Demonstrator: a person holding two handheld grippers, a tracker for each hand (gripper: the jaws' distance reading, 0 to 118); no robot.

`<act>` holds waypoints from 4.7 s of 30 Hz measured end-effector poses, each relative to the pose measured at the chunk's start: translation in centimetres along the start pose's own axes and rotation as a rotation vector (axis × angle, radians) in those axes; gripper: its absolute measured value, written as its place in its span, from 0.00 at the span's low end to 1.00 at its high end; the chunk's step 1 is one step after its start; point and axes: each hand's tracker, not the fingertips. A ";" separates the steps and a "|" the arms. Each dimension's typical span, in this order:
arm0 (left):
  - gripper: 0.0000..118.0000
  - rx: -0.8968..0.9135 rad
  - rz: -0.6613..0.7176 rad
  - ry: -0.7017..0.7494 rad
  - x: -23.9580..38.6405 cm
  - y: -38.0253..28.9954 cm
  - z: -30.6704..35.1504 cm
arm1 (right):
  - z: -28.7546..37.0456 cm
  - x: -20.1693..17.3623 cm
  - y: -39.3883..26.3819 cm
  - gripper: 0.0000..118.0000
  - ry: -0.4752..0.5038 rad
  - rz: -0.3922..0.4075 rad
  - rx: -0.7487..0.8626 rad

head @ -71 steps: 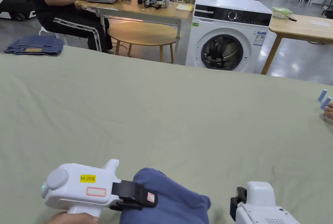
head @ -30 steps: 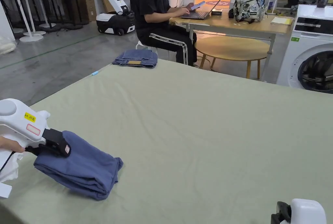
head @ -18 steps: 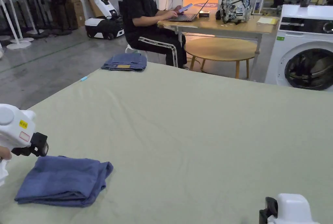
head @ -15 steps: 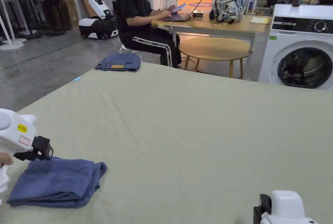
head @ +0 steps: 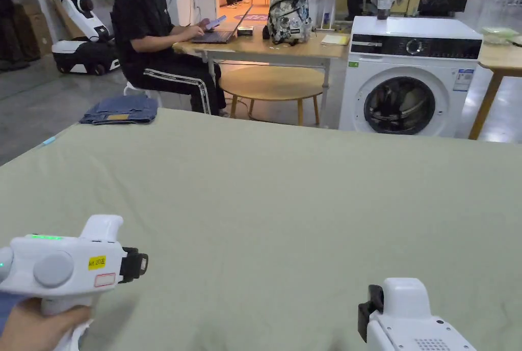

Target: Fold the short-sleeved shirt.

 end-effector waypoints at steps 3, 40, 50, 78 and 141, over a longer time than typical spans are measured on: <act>0.00 0.098 -0.062 0.018 5.4 -0.5 -0.1 | 0.4 1.4 -0.1 0.00 -0.028 -0.019 0.016; 0.00 0.621 -0.082 0.132 20.4 -3.8 0.7 | 3.5 8.5 2.2 0.00 -0.259 -0.054 0.335; 0.00 0.624 -0.078 0.133 20.4 -3.7 0.8 | 3.9 8.0 2.5 0.00 -0.248 -0.068 0.345; 0.56 0.618 -0.074 0.099 20.4 -3.4 1.3 | 4.3 8.4 2.5 0.70 -0.279 -0.074 0.318; 0.59 0.524 -0.051 0.061 20.0 -3.9 0.1 | 2.5 7.3 4.2 0.80 -0.404 -0.141 0.170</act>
